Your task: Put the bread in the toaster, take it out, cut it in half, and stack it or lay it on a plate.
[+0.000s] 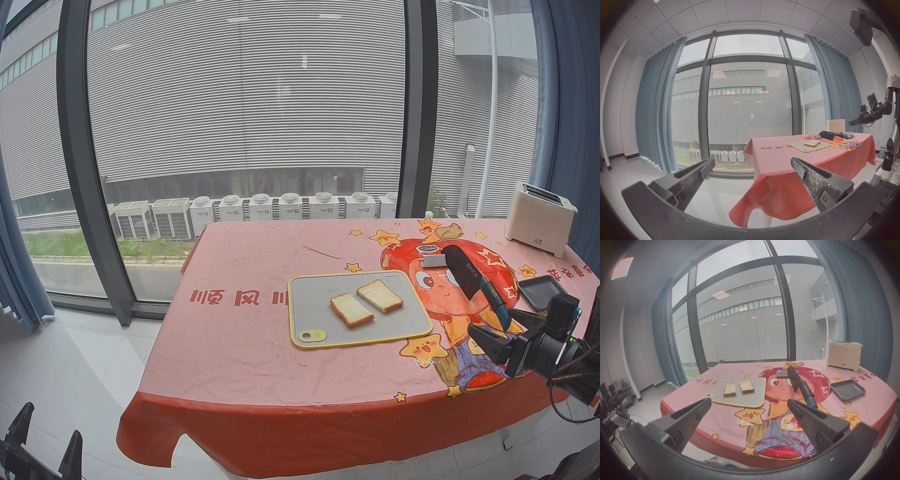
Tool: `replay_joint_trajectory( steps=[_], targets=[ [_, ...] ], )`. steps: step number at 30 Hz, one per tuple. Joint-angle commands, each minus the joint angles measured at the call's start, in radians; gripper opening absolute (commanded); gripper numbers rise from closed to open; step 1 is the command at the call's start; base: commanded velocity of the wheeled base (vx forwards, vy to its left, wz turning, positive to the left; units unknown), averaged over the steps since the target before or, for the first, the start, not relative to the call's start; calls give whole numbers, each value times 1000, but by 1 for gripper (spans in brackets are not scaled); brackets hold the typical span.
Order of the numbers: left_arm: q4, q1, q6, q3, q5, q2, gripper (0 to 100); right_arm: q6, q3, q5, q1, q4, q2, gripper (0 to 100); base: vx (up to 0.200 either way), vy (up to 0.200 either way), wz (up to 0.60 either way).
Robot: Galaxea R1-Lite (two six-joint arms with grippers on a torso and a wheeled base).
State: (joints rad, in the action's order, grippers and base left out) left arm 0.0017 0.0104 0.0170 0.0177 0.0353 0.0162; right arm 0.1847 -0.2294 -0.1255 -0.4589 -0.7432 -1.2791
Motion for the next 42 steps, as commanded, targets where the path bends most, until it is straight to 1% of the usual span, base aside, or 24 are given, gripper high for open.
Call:
replay_joint_trajectory(
  steps=[1,6,12,16,20,27,35,42],
  targets=[
    [0,-1,0,-16,0,-16,100,1,16,0,0,2,-5,100,0,0,0],
    [0,-1,0,-16,0,-16,100,6,39,0,-15,2,-14,100,0,0,0],
    [0,-1,0,-16,0,-16,100,12,16,9,-27,-5,-81,100,0,0,0],
    [0,-1,0,-16,0,-16,100,12,7,6,-38,-7,-132,100,0,0,0],
    [0,-1,0,-16,0,-16,100,7,-19,-3,-40,-42,-164,100,0,0,0],
    [0,-1,0,-16,0,-16,100,10,-79,1,-20,-33,-187,100,0,0,0],
    [0,-1,0,-16,0,-16,100,-5,-134,3,22,-35,-267,100,0,0,0],
    [0,0,0,-16,0,-16,100,-19,-177,6,39,-35,-325,100,0,0,0]
  ],
)
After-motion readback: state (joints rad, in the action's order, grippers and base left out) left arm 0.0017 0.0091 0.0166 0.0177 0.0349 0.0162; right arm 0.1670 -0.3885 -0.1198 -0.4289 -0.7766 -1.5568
